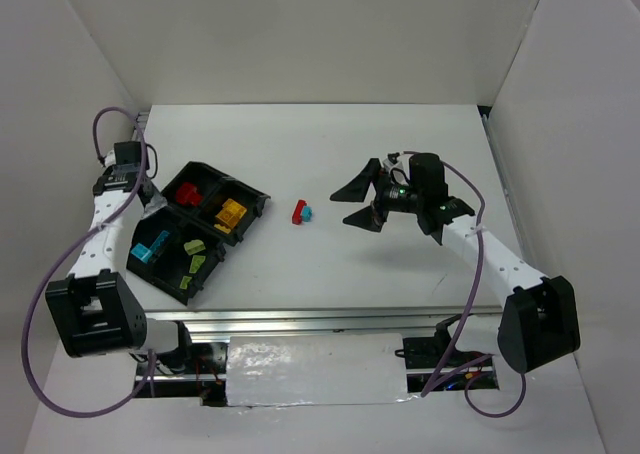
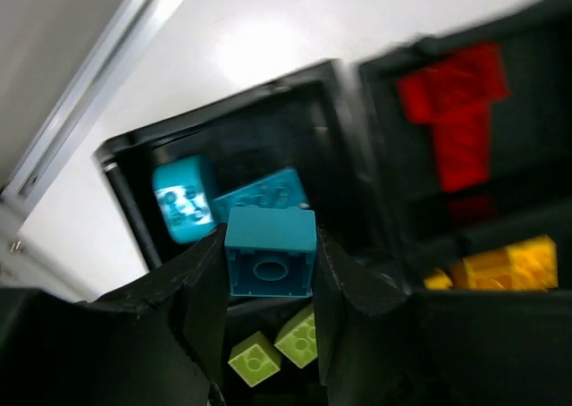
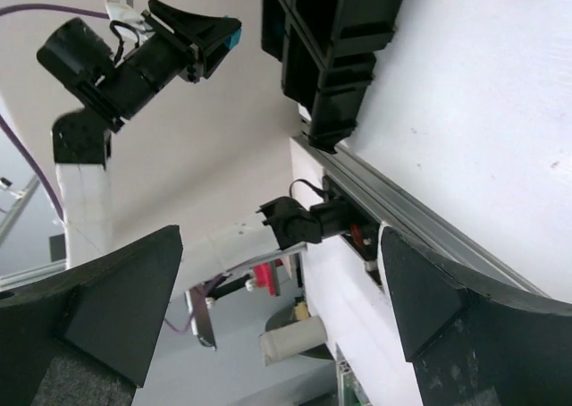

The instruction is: Sort the legos into containers by color

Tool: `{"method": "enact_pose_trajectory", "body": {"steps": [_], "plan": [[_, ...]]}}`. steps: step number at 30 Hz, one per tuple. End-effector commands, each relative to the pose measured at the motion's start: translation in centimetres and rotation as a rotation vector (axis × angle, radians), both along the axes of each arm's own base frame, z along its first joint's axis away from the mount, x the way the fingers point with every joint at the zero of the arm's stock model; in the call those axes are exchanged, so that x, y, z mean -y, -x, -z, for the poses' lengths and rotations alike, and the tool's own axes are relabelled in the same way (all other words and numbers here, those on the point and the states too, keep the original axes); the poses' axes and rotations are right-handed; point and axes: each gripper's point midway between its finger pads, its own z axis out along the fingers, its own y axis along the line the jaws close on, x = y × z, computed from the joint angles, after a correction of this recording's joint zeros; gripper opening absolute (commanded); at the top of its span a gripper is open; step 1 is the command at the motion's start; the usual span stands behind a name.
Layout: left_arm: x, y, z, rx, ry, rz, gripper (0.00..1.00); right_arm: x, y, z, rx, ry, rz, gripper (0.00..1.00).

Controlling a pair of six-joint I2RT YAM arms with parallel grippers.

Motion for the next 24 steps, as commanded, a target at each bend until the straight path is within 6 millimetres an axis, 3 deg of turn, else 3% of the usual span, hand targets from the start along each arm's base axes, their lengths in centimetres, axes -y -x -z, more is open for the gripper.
{"method": "enact_pose_trajectory", "body": {"steps": [1,7,10,11,13,14,15,20,21,22,23,24], "plan": [[-2.5,1.0,0.2,-0.028,-0.01,-0.141,0.0,0.1,0.7,0.1,0.063,0.034,-0.033,1.0],[-4.5,0.0,2.7,-0.103,-0.01,-0.218,0.0,0.0,0.8,-0.1,0.078,0.045,-0.057,0.99],[-4.7,-0.4,3.1,-0.115,-0.014,-0.216,0.23,-0.1,1.0,-0.4,0.086,0.039,-0.072,1.0],[-4.8,-0.4,3.0,-0.114,-0.016,-0.222,0.48,-0.1,1.0,-0.3,0.084,0.039,-0.077,0.99],[-4.9,-0.3,2.8,-0.105,-0.025,-0.229,0.69,-0.1,0.9,-0.3,0.089,0.043,-0.078,0.99],[-4.9,-0.3,2.7,-0.101,-0.025,-0.227,0.91,-0.1,0.8,-0.2,0.086,0.047,-0.08,1.0],[-4.8,-0.2,2.6,-0.094,-0.024,-0.227,1.0,-0.1,0.7,0.0,0.083,0.053,-0.078,0.99],[-4.4,-0.2,1.6,-0.078,-0.011,-0.202,1.0,0.4,-1.3,2.1,0.065,0.206,-0.011,0.99],[-4.4,-0.3,0.6,-0.051,-0.009,-0.199,1.0,0.6,-1.3,3.3,0.028,0.268,-0.006,1.0],[-4.1,-0.2,0.0,-0.039,-0.001,-0.192,0.99,1.0,-2.9,2.9,0.089,0.352,0.038,1.0],[-3.4,-0.2,-0.9,-0.016,0.027,-0.153,0.99,0.1,-3.2,4.5,0.069,0.426,0.018,0.99],[-2.7,-0.4,-1.5,0.008,0.05,-0.118,1.0,-0.1,-3.6,4.1,0.076,0.493,0.023,1.0]]}}
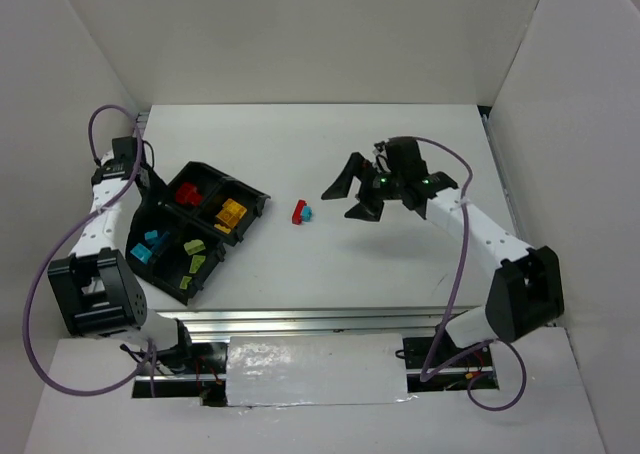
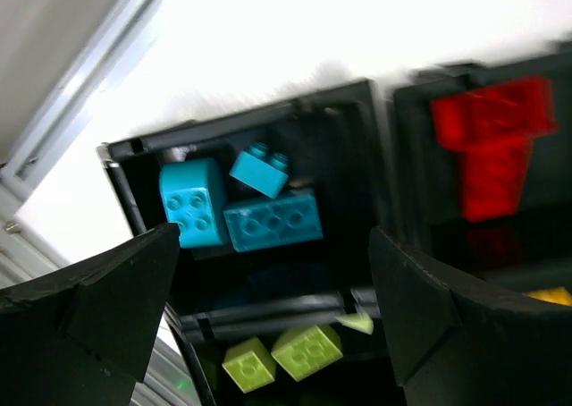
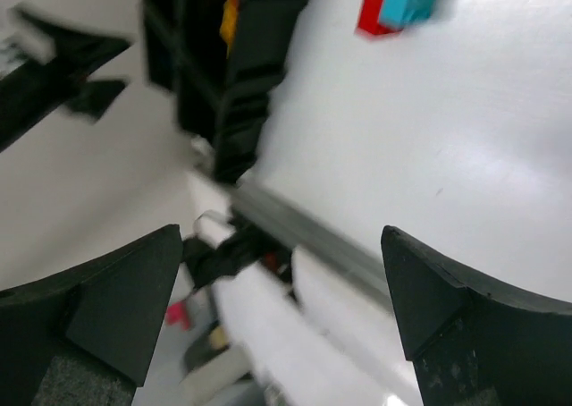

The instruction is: Sort the legos into containers by color

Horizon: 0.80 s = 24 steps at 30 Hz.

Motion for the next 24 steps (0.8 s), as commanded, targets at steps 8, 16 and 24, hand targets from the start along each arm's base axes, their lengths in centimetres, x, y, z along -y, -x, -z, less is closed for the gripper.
{"method": "enact_pose_trajectory", "body": {"steps": [8,16,24], "plan": [[8.0,1.3,-9.2,0.333,0.185,0.408,0.99,-2.3,-6.2,6.4,0.101,0.746,0.133,1.0],[12.8,5.8,-8.0,0.395,0.327,0.548,1.0,-5.7,-8.6,11.3,0.103,0.905,0.109,1.0],[14.9,7.5,-6.5,0.36,0.371,0.631,1.0,-6.6,-9.4,14.6,0.083,0.93,0.091,0.97]]}}
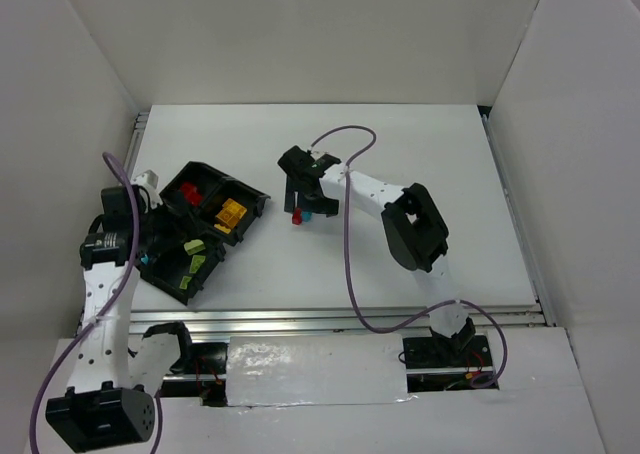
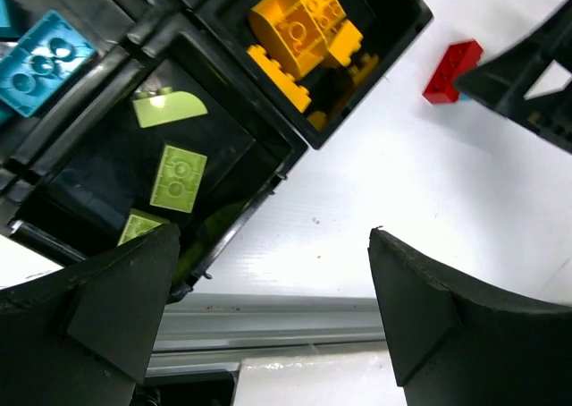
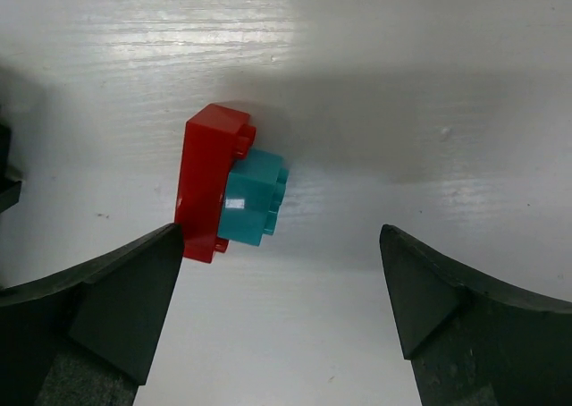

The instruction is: Sort the legos into containers by color

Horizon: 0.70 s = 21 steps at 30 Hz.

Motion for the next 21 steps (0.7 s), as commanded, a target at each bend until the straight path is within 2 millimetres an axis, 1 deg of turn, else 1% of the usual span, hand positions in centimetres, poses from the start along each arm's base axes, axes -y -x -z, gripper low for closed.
{"method": "enact_pose_trajectory", "body": {"steps": [1,3,5,8,9,10,11,14,15,16,17,18,19,20,21], "plan": [[1.2,-0.7,-1.6,0.051,-0.002,0.079,0.99,0.0,-1.0,-0.4,0.033,0.024,0.01,0.97],[1.5,-1.0,-2.0,0.055,-0.002,0.1,0.99,-0.5,-0.8,0.5,0.01,0.012,-0.003,0.94],[2.0,-1.4,-2.7,0.065,0.007,0.122,1.0,-1.1,-0.7,1.2,0.008,-0.015,-0.02,0.93],[2.5,-2.0,-2.8,0.062,0.009,0.147,1.0,-1.8,-0.7,0.8,0.012,-0.057,-0.025,0.92],[2.8,-2.2,-2.8,0.053,0.011,0.162,0.99,-2.2,-0.5,-0.1,0.019,-0.091,-0.031,0.92],[2.9,-2.2,-2.8,0.052,0.011,0.169,1.0,-2.4,-0.5,-0.1,0.03,-0.112,-0.032,0.92],[3.2,-2.3,-2.7,0.048,0.012,0.184,1.0,-2.7,-0.7,-1.6,0.058,-0.152,-0.031,0.91],[3.6,-2.6,-2.8,0.049,0.011,0.202,1.0,-3.4,-0.9,-2.5,0.091,-0.202,-0.031,0.91],[3.8,-2.7,-2.7,0.046,0.012,0.21,0.99,-3.4,-1.3,-2.6,0.098,-0.198,-0.027,0.91],[3.9,-2.7,-2.7,0.044,0.01,0.213,1.0,-3.7,-1.7,-3.2,0.101,-0.196,-0.027,0.91],[4.0,-2.8,-2.6,0.041,0.008,0.22,0.99,-3.7,-1.8,-1.7,0.073,-0.165,-0.025,0.91],[4.1,-2.8,-2.7,0.04,0.008,0.225,0.99,-3.8,-2.0,-1.4,0.063,-0.152,-0.023,0.9],[4.1,-2.9,-2.7,0.042,0.007,0.227,0.99,-3.9,-2.2,-1.5,0.052,-0.138,-0.024,0.89],[4.3,-2.9,-2.7,0.041,0.007,0.235,1.0,-3.7,-2.2,-0.2,0.029,-0.109,-0.018,0.86],[4.3,-2.9,-2.7,0.041,0.006,0.238,1.0,-3.6,-2.2,0.0,0.023,-0.1,-0.018,0.84]]}}
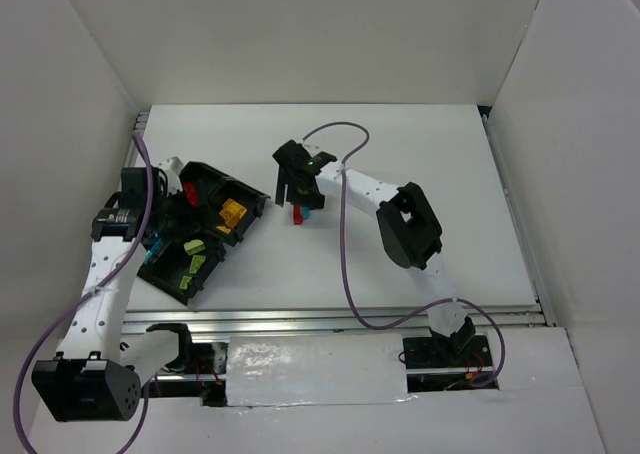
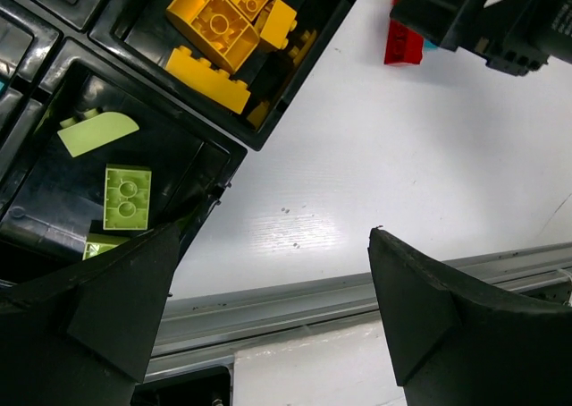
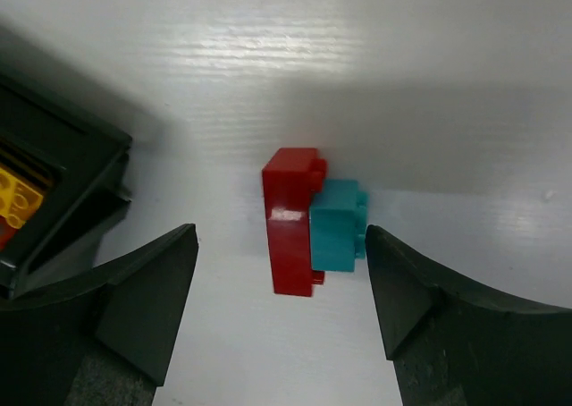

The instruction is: Sort the legos into containers by color

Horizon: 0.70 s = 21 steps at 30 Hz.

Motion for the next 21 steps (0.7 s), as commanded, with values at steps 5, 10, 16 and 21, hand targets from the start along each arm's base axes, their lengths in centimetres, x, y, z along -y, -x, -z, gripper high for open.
{"method": "enact_pose_trajectory", "body": {"steps": [5,10,16,21], "plan": [[0.7,-0.9,-1.9,0.076,0.001,0.055,0.99,0.1,-0.5,1.6,-0.013,0.039,-0.009,0.76],[1.0,-1.2,-1.6,0.066,0.013,0.06,0.99,0.6,0.0,2.2,-0.038,0.059,-0.016,0.8],[1.2,-1.6,-1.8,0.067,0.028,0.056,1.0,-0.1,0.6,2.8,-0.059,0.044,-0.1,0.42],[2.1,-1.9,-2.0,0.073,0.088,0.065,0.99,-0.7,1.1,0.4,0.001,-0.026,-0.178,0.06]]}}
